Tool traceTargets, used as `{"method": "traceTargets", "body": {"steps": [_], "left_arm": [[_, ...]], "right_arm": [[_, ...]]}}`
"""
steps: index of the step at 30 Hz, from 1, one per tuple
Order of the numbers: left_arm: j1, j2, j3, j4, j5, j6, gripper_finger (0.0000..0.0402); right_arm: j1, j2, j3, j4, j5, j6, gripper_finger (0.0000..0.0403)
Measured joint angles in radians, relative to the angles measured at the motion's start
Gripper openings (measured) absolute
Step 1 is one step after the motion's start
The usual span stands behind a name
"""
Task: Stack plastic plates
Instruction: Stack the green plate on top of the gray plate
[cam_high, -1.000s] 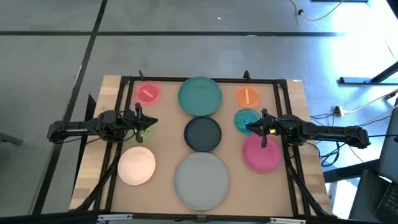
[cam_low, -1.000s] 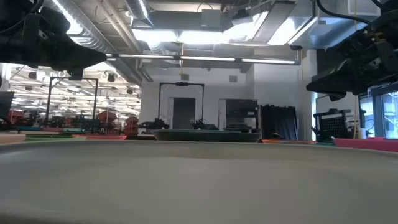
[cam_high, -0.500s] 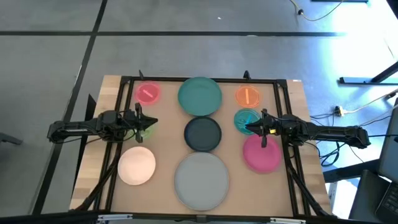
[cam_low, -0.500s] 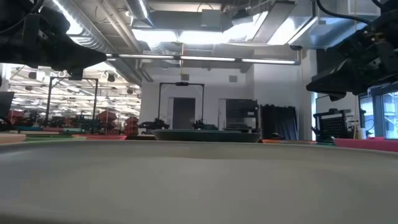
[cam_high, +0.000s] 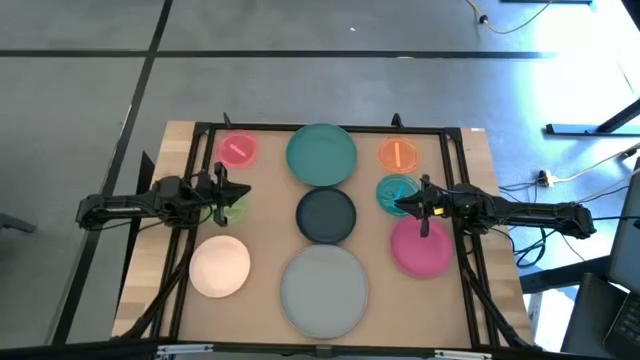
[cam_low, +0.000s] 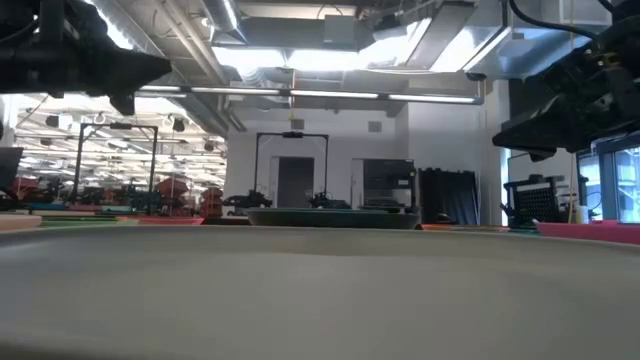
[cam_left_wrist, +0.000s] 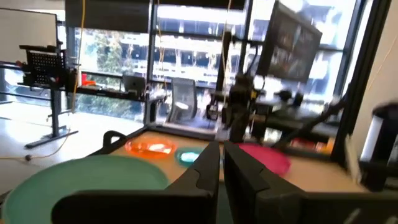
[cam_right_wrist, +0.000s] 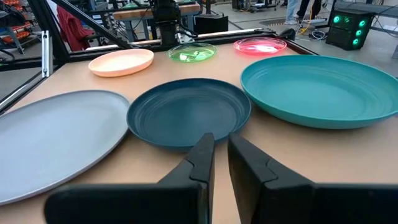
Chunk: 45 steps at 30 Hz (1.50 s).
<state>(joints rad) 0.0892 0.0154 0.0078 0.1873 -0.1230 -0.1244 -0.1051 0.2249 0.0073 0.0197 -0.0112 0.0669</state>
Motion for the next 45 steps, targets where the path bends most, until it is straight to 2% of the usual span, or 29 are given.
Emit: {"method": "traceTargets", "body": {"steps": [4,10,15,20,26,33,40,45], "left_arm": [[0.000,0.000,0.000,0.015,-0.005,-0.004,0.0015],[0.000,0.006,0.000,0.015,-0.089,0.001,0.0015],[0.000,0.006,0.000,0.016,-0.159,0.020,0.0015],[0.000,0.006,0.000,0.017,-0.167,0.028,0.0015],[0.000,0.012,0.000,0.016,-0.174,0.085,0.0015],[0.000,0.012,0.000,0.047,-0.173,0.108,0.0015],[0.000,0.012,0.000,0.018,-0.194,0.101,0.0015],[0.000,0.012,0.000,0.018,-0.194,0.101,0.0015]], "right_arm": [[0.000,0.000,0.000,0.029,0.020,0.027,0.0040],[0.000,0.000,0.000,0.053,0.028,0.042,0.0040],[-0.001,0.000,0.000,0.114,0.090,0.044,0.0040],[-0.001,0.055,0.000,0.239,0.190,0.029,0.0040],[-0.001,0.239,0.077,0.269,0.291,-0.059,0.0040],[-0.002,0.527,0.255,0.245,0.377,-0.128,0.0040],[-0.040,0.783,0.437,0.071,0.371,-0.127,0.0044],[-0.130,0.936,0.563,0.015,0.241,-0.154,0.0092]]}}
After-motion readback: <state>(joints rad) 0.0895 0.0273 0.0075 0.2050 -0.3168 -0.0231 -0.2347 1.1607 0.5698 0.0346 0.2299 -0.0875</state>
